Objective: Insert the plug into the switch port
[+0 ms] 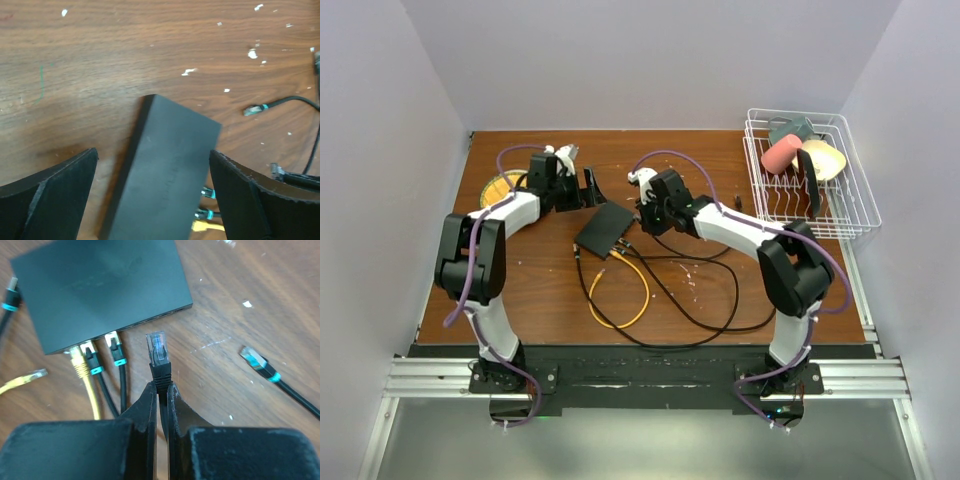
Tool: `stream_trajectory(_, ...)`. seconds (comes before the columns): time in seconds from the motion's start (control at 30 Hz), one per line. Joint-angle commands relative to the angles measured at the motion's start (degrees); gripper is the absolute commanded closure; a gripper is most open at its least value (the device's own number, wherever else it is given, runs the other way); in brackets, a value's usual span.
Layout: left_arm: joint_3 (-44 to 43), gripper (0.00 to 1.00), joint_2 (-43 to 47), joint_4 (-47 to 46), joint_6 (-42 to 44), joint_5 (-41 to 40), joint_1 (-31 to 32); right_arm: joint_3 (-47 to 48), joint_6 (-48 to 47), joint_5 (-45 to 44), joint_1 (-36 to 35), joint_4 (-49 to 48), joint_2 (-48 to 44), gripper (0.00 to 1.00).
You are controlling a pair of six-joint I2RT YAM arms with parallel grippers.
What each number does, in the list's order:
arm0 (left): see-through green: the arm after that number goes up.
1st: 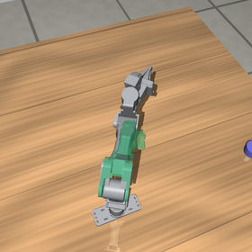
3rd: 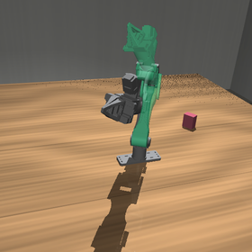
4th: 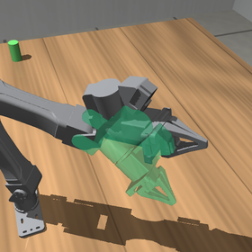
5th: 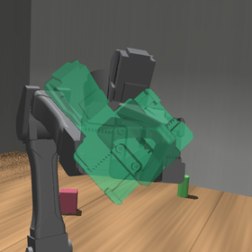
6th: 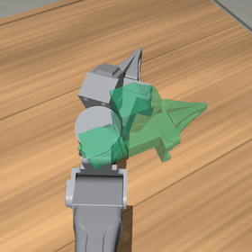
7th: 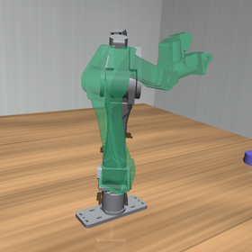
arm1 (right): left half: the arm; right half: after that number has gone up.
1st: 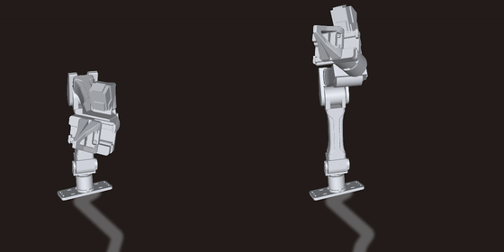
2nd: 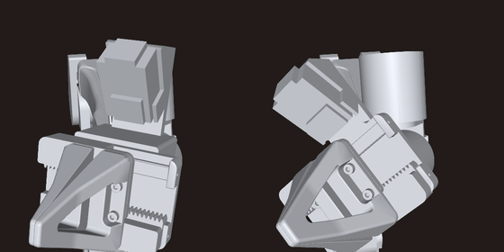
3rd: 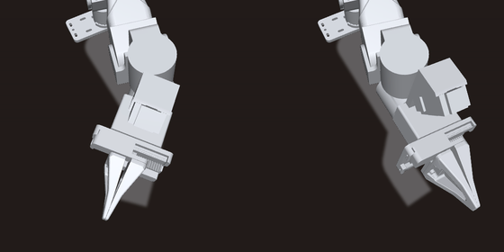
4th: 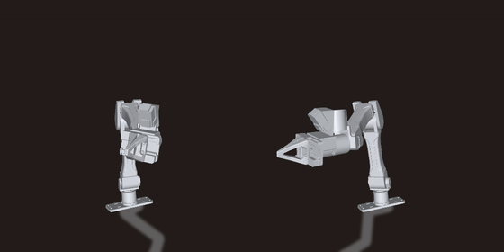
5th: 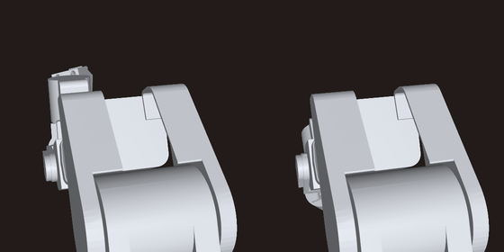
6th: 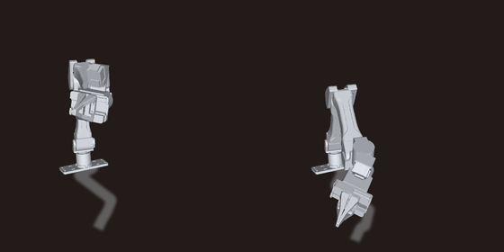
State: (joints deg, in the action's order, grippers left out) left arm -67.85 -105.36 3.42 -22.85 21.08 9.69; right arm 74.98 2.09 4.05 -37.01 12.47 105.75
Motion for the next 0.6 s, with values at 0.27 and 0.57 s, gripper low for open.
stream_trajectory(0.27, -2.28, 0.32, -9.07, -5.71, 0.53, 11.51, -0.73, 8.42, -4.55, -0.28, -0.25, 2.73, 7.18, 1.0)
stream_trajectory(0.57, -1.49, 0.46, -9.16, -5.27, 0.88, 11.96, -0.73, 10.62, -6.39, -1.06, -0.86, 7.3, 9.82, 1.0)
